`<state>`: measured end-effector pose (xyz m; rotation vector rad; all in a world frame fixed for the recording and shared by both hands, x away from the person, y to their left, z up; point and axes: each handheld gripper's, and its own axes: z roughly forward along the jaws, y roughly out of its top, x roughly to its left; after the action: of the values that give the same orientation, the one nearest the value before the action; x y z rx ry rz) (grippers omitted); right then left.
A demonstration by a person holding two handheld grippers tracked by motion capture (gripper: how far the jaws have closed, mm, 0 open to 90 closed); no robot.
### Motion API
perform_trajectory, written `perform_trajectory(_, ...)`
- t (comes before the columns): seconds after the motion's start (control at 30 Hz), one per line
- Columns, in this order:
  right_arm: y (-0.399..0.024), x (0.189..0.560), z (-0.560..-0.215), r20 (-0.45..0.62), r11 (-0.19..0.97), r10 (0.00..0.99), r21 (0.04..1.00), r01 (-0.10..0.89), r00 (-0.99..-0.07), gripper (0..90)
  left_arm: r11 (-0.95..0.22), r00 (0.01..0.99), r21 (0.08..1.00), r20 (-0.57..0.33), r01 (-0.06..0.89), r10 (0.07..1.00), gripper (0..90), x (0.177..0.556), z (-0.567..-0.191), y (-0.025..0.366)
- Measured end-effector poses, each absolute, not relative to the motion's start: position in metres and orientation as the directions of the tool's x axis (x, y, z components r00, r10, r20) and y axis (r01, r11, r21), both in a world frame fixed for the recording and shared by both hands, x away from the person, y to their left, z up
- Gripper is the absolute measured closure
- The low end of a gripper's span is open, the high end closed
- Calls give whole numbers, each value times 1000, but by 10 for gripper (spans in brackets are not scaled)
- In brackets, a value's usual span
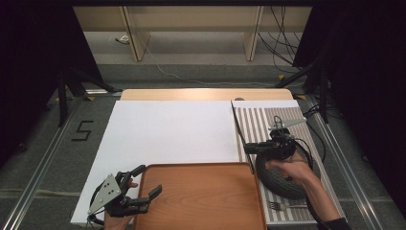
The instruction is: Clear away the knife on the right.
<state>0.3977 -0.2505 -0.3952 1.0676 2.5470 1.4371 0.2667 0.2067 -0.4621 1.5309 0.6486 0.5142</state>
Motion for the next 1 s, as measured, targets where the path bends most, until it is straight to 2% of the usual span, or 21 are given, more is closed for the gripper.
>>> perform_trajectory(0.8,-232,346,-411,311,377,556,732,567,-771,807,-1,719,995,-72,100,692,160,266,-462,207)
perform_trajectory(1.0,-222,332,-413,271,449,547,704,551,-792,807,0,715,995,-74,104,695,160,267,-462,207)
